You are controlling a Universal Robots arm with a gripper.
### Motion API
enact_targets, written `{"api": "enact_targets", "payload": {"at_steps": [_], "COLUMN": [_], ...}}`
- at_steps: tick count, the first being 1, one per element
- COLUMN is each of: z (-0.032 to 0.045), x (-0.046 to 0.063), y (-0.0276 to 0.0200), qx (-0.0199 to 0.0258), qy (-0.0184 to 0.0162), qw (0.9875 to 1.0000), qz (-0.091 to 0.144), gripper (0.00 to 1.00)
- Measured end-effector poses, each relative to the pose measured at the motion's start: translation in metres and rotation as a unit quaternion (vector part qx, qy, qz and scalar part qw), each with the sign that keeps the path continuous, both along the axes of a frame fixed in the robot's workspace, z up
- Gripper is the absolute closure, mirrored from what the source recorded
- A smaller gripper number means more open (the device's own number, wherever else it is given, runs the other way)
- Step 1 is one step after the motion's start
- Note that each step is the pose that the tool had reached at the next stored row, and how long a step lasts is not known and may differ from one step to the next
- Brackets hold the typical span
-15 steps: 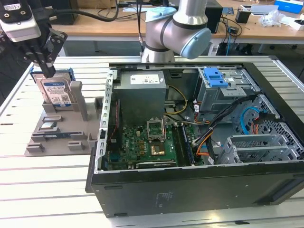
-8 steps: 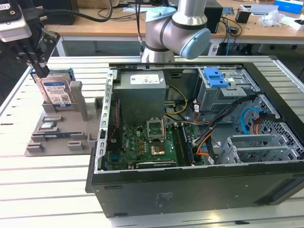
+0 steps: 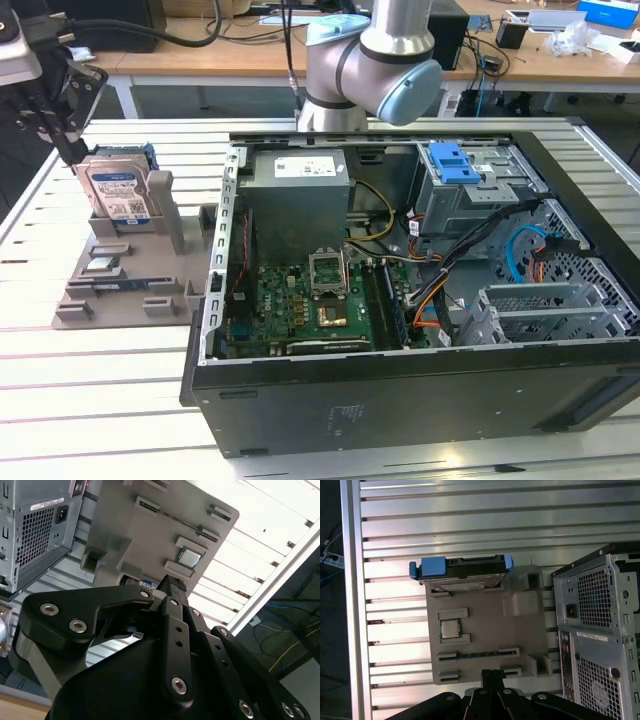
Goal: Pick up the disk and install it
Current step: 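Reach for the disk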
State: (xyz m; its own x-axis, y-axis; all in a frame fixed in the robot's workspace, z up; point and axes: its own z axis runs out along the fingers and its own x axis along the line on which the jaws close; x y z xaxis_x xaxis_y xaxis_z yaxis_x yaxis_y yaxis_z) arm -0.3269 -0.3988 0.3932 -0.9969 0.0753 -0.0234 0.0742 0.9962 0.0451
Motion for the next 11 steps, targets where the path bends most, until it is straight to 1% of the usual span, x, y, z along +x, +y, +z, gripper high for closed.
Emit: {"api": "enact_targets", "payload": {"at_steps": [4, 11], "z": [0.0001, 0.0000], "x": [-0.007, -0.016], "y": [0.0000, 0.0000], "qx": [0.0000, -0.0001], "qy": [0.0001, 0.0000], "qw": [1.0000, 1.0000], "qz": [0.000, 0.000], "gripper": [0.89, 0.89]}}
